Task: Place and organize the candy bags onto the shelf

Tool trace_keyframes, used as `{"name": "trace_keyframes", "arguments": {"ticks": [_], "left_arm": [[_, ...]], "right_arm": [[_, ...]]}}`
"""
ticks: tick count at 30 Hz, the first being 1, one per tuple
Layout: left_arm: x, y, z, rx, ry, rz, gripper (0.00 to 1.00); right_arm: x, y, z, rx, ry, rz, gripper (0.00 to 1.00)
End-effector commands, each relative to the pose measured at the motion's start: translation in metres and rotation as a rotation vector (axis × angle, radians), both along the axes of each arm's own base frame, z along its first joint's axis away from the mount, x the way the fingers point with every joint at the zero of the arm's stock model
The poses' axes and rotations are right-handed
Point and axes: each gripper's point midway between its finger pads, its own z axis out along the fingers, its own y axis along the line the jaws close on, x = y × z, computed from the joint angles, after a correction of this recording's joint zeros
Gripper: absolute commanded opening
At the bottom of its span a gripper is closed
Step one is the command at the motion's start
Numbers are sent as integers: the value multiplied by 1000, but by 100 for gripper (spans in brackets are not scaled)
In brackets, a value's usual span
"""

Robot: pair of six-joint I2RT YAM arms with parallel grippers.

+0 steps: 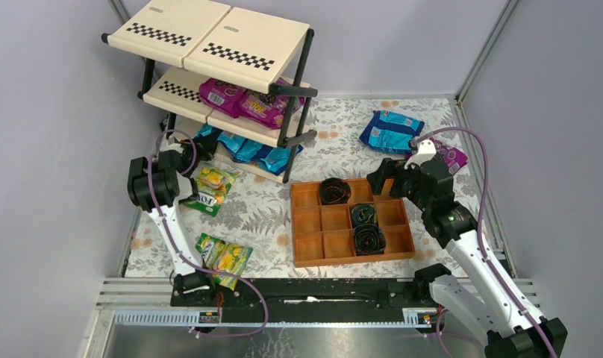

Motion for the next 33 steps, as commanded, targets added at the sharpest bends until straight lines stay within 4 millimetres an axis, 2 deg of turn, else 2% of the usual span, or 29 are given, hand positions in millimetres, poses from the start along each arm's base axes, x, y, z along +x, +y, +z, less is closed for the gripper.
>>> {"name": "trace_keyframes", "arguments": {"ticks": [1,9,12,14,17,21,23,26,33], "left_arm": [[-18,-24,42,-23,-143,-169,0],[-30,-17,61,-38,-170,-205,0],[-31,-11,60,-38,-165,-191,0],[-32,-15,56,-34,-157,-202,0],[-35,-29,37,-13,-101,-226,0],[-34,-45,-3,-12,15,-248,0],[-33,-44,-16,-39,52,-236,0],[-30,-40,-23,-28,71,-230,0],[-25,-14,-54,163,227,-222,0]], "right_arm": [[6,-1,10,5,-39,-10,100],[6,-1,9,4,-38,-11,100],[7,0,10,4,-36,-8,100],[6,0,9,4,-35,-7,100],[6,-1,8,4,-35,-8,100],[7,0,7,4,-30,-7,100],[6,0,7,4,-29,-7,100],[5,-1,8,4,-33,-9,100],[3,-2,10,8,-39,-8,100]]}}
